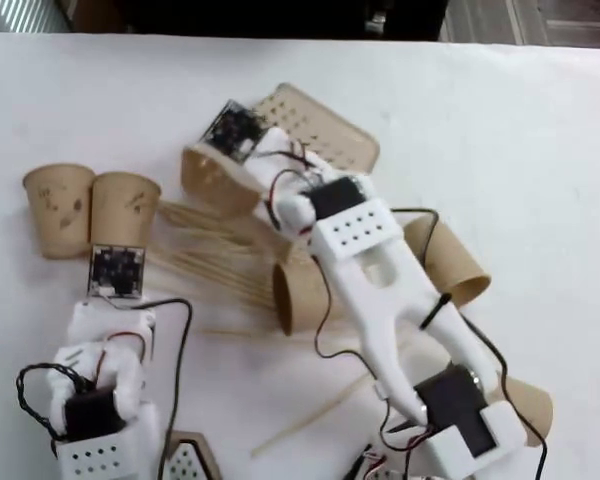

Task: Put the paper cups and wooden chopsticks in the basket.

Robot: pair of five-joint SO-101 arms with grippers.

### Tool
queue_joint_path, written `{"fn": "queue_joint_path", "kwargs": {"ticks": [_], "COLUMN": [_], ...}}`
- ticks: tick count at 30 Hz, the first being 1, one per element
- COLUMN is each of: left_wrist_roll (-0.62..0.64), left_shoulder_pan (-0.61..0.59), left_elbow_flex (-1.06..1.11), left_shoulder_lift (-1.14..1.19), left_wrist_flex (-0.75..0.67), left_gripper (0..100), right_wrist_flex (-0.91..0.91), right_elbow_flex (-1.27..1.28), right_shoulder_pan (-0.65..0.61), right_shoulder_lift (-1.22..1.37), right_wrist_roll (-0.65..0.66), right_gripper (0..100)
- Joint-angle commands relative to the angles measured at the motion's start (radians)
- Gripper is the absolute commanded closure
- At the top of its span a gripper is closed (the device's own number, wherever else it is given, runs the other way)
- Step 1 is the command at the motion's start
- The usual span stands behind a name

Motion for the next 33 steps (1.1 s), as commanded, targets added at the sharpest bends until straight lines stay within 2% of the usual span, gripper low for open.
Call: {"fn": "queue_joint_path", "kwargs": {"ticks": [1, 4, 14, 21, 29, 31, 33], "left_wrist_roll": [-0.003, -0.003, -0.003, -0.003, -0.003, -0.003, -0.003], "left_shoulder_pan": [-0.010, -0.010, -0.010, -0.008, -0.007, -0.007, -0.007], "left_elbow_flex": [-0.015, -0.015, 0.000, 0.003, 0.003, 0.003, 0.003], "left_shoulder_lift": [0.007, 0.007, 0.007, 0.007, 0.007, 0.007, 0.007], "left_wrist_flex": [-0.017, -0.017, -0.025, -0.026, -0.026, -0.026, -0.026], "left_gripper": [97, 97, 97, 97, 97, 97, 97], "right_wrist_flex": [-0.004, -0.008, -0.104, -0.101, 0.070, 0.133, 0.197], "right_elbow_flex": [-0.018, -0.020, -0.043, -0.195, -0.499, -0.598, -0.709], "right_shoulder_pan": [0.045, 0.085, 0.269, 0.387, 0.437, 0.447, 0.463], "right_shoulder_lift": [-0.079, -0.131, -0.162, -0.030, 0.292, 0.366, 0.432], "right_wrist_roll": [0.003, 0.003, 0.003, 0.000, -0.055, -0.058, -0.124], "right_gripper": [94.9, 98.1, 97.9, 97.9, 97.1, 93.6, 88.1]}}
